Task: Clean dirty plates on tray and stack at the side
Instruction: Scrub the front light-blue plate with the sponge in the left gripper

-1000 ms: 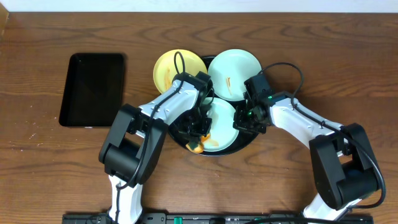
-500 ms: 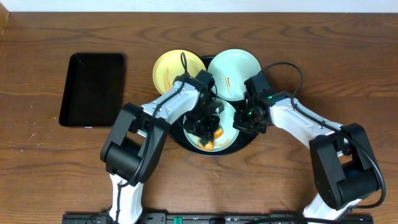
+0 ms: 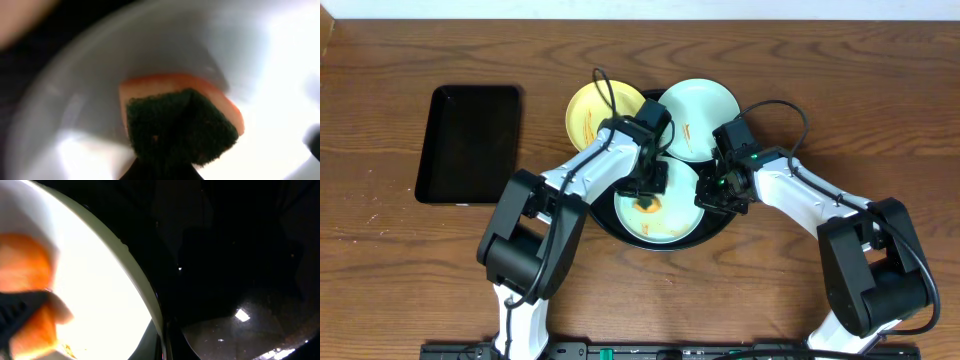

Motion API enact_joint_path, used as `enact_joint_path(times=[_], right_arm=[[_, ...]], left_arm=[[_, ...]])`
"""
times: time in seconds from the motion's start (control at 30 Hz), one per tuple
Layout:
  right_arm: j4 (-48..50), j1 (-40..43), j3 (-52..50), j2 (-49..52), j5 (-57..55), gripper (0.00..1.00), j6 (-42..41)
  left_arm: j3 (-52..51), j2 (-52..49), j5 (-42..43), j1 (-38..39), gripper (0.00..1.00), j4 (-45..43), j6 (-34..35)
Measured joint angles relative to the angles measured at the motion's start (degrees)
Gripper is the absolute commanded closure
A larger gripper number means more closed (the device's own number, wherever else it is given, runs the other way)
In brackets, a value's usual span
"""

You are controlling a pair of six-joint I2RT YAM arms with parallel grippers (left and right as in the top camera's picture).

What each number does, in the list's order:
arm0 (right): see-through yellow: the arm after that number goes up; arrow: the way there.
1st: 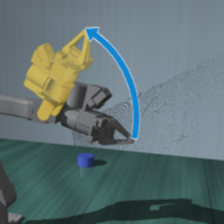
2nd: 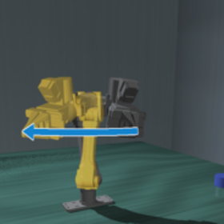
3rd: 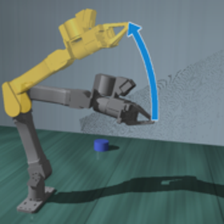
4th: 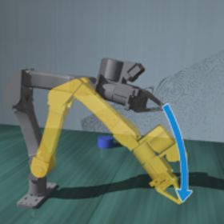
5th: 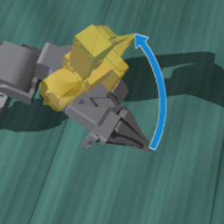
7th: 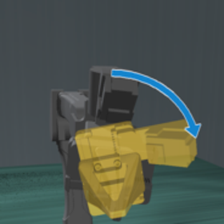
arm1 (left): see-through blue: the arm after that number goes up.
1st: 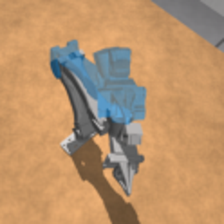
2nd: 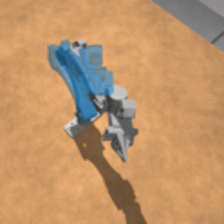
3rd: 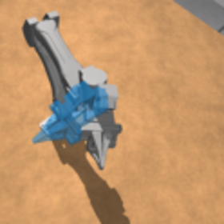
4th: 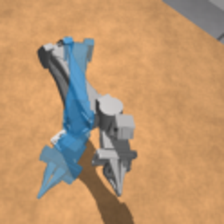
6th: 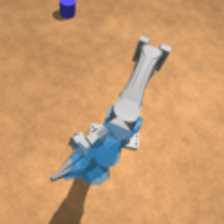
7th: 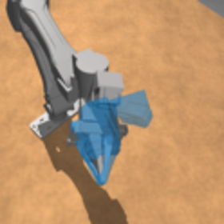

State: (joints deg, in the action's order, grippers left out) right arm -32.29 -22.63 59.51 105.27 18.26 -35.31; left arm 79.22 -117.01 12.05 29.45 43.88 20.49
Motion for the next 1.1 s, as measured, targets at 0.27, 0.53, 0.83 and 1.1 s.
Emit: enact_joint_path(times=[0.27, 0.53, 0.83, 1.1], right_arm=[[0.0, 0.0, 0.0, 0.0, 0.0, 0.99, 0.0], [0.0, 0.0, 0.0, 0.0, 0.0, 0.99, 0.0], [0.0, 0.0, 0.0, 0.0, 0.0, 0.99, 0.0], [0.2, 0.0, 0.0, 0.0, 0.0, 0.99, 0.0]], left_arm=[[0.2, 0.1, -4.0, 0.0, 0.92, 7.9, 11.5], [-0.7, -0.6, 12.1, -0.5, 0.92, 7.6, 4.6], [-1.1, -1.1, 16.6, -0.3, 0.92, -3.0, 1.8], [0.0, -0.1, -6.0, 0.3, 0.93, -5.9, 10.5]])
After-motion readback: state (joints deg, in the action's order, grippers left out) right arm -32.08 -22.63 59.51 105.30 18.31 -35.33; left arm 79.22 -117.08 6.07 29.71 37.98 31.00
